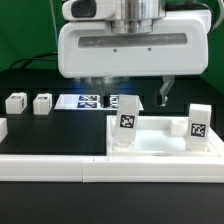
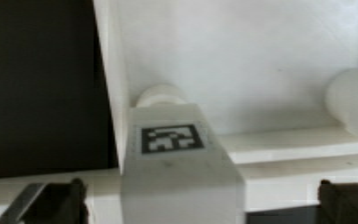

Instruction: Assemble square table

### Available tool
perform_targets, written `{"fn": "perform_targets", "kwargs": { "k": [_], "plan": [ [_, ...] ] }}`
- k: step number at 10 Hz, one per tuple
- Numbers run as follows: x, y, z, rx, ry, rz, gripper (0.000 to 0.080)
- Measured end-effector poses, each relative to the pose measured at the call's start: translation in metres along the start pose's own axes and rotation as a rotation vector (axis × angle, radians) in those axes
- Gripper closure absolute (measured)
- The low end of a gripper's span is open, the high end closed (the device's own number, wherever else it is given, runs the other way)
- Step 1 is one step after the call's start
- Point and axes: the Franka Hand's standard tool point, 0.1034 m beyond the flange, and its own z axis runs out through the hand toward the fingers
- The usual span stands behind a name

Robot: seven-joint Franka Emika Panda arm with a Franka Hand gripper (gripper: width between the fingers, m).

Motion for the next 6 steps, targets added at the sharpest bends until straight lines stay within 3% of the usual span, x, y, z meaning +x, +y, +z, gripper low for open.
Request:
{"fn": "perform_targets", "kwargs": {
  "k": [3,5,6],
  "plan": [
    [-0.0001,0.0002,0.0005,0.0,0.0,0.025,0.0151],
    [-0.0001,0.0002,0.0005,0.0,0.0,0.03,0.0415],
    [-0.0001,0.0009,0.0006,0.001,0.0,0.155,0.0498]
  ]
}}
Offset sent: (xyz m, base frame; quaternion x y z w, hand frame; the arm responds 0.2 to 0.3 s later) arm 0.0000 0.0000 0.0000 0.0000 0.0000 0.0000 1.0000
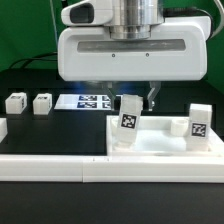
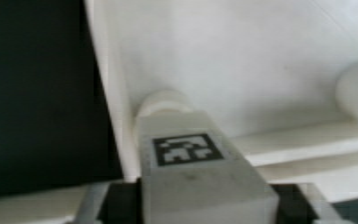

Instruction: Assemble square table

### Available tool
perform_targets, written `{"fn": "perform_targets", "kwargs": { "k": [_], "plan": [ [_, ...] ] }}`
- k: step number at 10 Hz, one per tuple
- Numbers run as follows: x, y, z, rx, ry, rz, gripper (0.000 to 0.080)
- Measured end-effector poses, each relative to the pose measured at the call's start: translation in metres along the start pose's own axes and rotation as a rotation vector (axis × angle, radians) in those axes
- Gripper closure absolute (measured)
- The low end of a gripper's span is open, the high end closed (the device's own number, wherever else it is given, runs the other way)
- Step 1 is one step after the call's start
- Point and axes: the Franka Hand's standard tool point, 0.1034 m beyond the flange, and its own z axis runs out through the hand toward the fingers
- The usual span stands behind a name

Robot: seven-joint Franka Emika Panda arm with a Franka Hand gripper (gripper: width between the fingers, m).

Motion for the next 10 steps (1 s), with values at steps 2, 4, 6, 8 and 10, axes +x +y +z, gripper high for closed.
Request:
{"fn": "perform_targets", "kwargs": {
  "k": [2,4,6,8,10],
  "plan": [
    [0.0,0.002,0.0,-0.001,0.0,0.142,0.05],
    [0.0,0.003,0.002,-0.001,0.001,0.281,0.0501],
    [0.005,0.006,0.006,0.013,0.04,0.512,0.0504],
    [0.009,0.005,0.008,0.054,0.046,0.802,0.0506],
    [0.01,0.003,0.01,0.1,0.023,1.098,0.0506]
  ]
}}
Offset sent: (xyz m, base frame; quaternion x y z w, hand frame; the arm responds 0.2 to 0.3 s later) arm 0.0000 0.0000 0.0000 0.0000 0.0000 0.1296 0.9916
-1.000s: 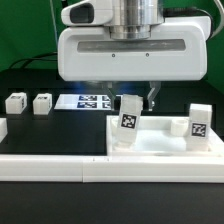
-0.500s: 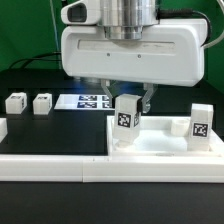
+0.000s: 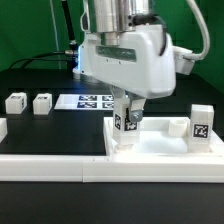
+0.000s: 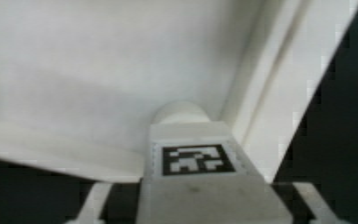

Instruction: Assemble square table

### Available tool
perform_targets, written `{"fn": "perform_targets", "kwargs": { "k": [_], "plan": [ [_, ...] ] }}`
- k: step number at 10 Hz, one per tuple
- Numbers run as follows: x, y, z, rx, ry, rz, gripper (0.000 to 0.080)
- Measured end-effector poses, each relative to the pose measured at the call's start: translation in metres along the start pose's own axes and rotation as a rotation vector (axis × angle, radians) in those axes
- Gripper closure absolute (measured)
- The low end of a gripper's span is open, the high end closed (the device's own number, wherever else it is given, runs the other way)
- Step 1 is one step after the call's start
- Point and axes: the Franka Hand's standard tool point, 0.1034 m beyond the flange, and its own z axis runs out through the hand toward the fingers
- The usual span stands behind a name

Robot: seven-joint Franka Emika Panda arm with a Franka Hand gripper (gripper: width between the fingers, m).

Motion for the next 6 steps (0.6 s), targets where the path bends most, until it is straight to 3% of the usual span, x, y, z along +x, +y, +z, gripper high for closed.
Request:
{"fn": "perform_targets", "kwargs": {
  "k": [2,3,4,5,6],
  "plan": [
    [-0.0016,-0.0011,0.0001,0.01,-0.026,0.218,0.0506],
    [-0.0018,-0.001,0.0003,0.01,-0.026,0.177,0.0431],
    [-0.0027,-0.0011,0.0003,0.01,-0.023,0.124,0.0431],
    [-0.007,-0.0021,0.0008,0.01,-0.022,0.045,0.025],
    [-0.0101,-0.003,0.0016,0.013,-0.008,-0.125,0.025]
  ]
}}
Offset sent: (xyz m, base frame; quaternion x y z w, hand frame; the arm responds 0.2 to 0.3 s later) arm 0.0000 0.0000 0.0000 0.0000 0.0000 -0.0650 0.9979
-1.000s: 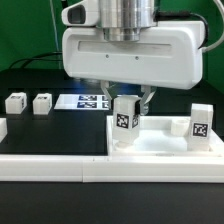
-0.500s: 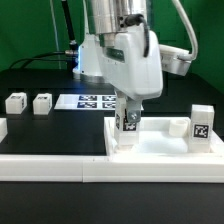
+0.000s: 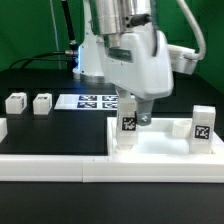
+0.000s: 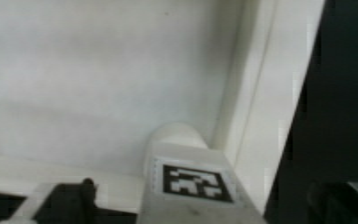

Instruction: Assemble square table

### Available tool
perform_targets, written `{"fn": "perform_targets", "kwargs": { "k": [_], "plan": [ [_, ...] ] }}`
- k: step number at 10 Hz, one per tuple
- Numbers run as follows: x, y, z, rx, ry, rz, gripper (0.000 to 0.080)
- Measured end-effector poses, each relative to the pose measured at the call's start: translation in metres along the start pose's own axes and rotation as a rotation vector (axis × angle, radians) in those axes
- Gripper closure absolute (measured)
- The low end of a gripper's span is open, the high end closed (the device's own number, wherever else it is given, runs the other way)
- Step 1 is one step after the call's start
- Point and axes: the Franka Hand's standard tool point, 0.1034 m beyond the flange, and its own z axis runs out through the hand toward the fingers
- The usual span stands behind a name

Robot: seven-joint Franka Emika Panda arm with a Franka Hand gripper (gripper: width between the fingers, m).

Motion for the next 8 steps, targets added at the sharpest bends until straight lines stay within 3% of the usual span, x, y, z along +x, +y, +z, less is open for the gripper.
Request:
{"fn": "perform_targets", "kwargs": {
  "k": [1,2,5,8],
  "plan": [
    [-0.004,-0.001,0.0,-0.012,0.012,-0.137,0.017],
    [-0.003,-0.001,0.0,-0.011,0.012,-0.185,0.0156],
    [0.0,0.0,0.0,-0.014,0.012,-0.422,0.015],
    [0.006,-0.003,-0.002,-0.038,0.085,-1.021,0.015]
  ]
}}
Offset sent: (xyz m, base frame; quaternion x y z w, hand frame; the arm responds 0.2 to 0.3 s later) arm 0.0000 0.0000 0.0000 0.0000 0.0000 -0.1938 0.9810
